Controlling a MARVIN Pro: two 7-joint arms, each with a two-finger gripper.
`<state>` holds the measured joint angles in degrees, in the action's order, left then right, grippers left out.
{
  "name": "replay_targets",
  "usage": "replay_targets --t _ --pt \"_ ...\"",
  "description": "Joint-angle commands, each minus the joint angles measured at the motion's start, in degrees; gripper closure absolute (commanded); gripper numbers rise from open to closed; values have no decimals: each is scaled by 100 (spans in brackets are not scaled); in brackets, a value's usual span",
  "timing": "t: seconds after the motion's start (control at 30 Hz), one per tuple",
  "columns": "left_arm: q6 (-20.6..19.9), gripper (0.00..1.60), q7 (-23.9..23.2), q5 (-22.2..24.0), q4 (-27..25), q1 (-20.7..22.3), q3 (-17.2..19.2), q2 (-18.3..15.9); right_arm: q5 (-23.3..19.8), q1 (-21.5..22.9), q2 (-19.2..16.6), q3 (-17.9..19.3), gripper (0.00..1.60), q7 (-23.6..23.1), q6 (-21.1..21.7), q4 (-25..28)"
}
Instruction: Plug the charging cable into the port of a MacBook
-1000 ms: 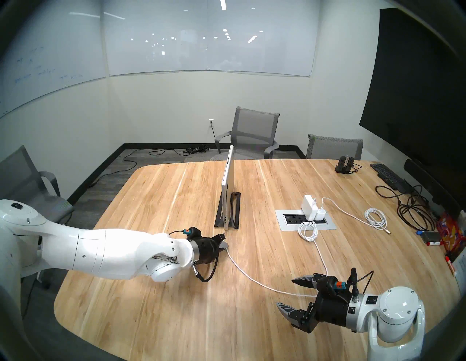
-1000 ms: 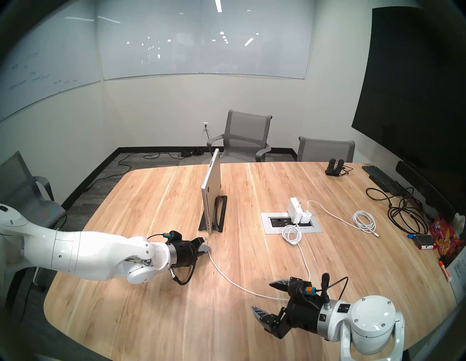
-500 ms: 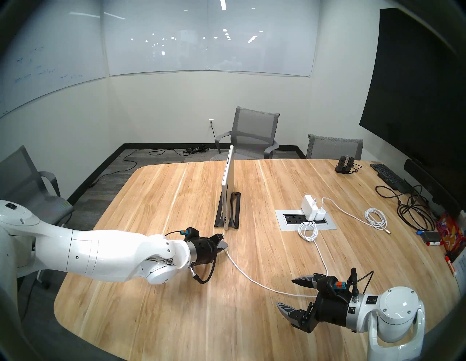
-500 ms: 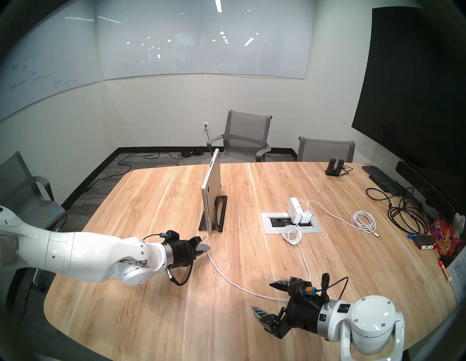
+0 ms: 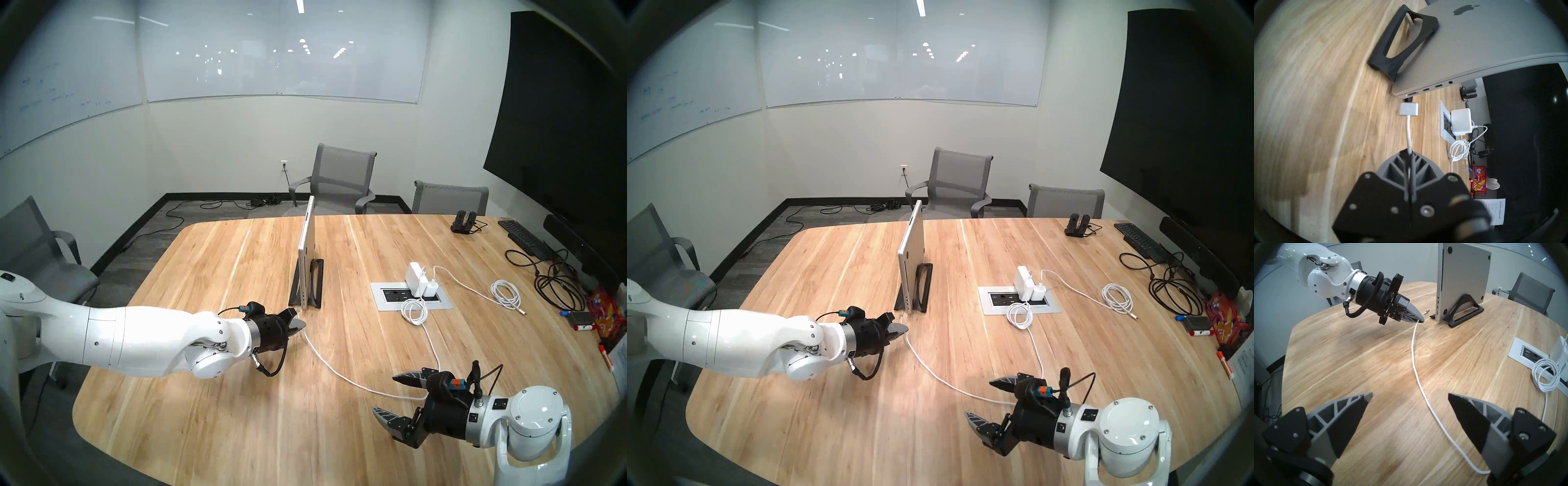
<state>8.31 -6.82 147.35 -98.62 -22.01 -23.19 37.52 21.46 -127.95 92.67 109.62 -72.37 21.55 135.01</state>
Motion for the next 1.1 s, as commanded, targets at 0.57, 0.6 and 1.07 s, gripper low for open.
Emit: replay_targets --t 0.57,0.6,1.07 --pt "-251 160 -799 -192 -147 -122 7 -258 -1 10 9 13 0 -17 -6 104" --pt "-249 160 -795 -202 -152 -122 3 -265 0 10 10 14 0 -18 -6 104" --pt "-398 160 -893 -398 -158 -140 -52 -315 7 13 18 16 0 -26 -9 104"
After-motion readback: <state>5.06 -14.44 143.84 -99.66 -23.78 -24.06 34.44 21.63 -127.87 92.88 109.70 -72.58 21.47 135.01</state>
